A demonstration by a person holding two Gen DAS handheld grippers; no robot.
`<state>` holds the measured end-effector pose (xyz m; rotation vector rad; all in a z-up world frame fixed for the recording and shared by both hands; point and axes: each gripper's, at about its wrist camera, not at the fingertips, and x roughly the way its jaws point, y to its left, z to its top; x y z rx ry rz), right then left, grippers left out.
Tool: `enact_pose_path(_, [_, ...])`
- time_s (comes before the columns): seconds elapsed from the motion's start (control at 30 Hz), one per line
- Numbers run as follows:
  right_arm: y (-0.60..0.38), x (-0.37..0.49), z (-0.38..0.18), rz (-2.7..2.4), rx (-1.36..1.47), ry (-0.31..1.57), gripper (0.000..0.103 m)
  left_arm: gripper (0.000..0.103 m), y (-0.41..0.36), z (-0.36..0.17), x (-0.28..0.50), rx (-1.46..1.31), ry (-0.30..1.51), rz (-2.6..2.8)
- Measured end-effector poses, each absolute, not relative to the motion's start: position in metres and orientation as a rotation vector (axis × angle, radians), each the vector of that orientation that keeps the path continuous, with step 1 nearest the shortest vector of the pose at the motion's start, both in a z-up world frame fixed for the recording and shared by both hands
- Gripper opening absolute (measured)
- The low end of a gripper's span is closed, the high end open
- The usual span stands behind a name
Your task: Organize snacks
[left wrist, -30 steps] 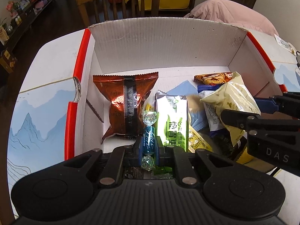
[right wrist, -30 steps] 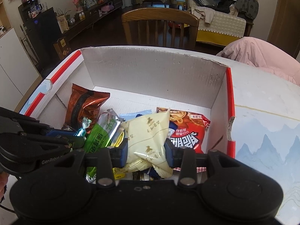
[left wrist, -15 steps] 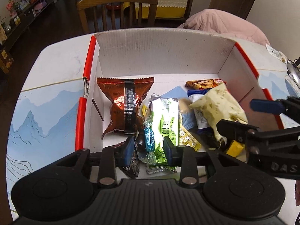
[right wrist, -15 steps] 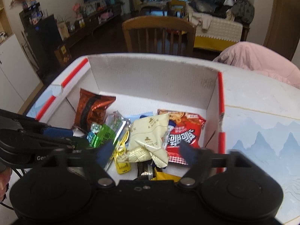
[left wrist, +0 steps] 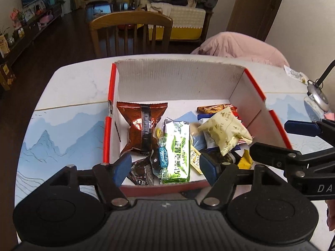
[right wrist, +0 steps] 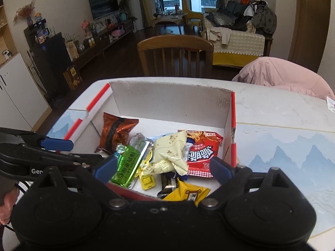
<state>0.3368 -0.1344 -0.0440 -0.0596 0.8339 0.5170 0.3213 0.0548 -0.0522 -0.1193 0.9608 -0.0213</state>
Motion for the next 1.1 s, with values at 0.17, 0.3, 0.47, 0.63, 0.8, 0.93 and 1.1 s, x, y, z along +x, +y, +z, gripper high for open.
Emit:
enact_pose_path(0.17, [-0.138,0.319,-0.030,0.516,-0.038,0.797,0.103,0.079,0.055,-0.038,0.304,-0.122,0.918,-0.031])
enact_pose_path(0.3, [-0.142,0.300,-0.020,0.503,-0.025,0.769,0.103,0.085,0.056,-0.026,0.288,-0.141,0.887,-0.054])
enact_pose_path(0.47, [-0.153,0.275,-0.010,0.471,0.011,0.743,0.103,0.094,0.053,-0.012,0.269,-0.149,0.835,-0.100])
enact_pose_path(0.63, [-0.161,0.250,-0.001,0.456,0.030,0.701,0.103,0.094,0.043,-0.001,0.253,-0.130,0.788,-0.142])
enact_pose_path(0.8, [-0.161,0.232,0.000,0.451,0.028,0.686,0.103,0.094,0.037,0.005,0.239,-0.136,0.762,-0.154])
enact_pose_path(0.93, [-0.162,0.224,-0.002,0.452,0.028,0.686,0.103,0.094,0.032,0.007,0.226,-0.119,0.755,-0.157])
enact_pose_path(1.1, [-0.158,0.217,-0.003,0.457,0.019,0.689,0.103,0.094,0.035,0.006,0.216,-0.110,0.757,-0.141])
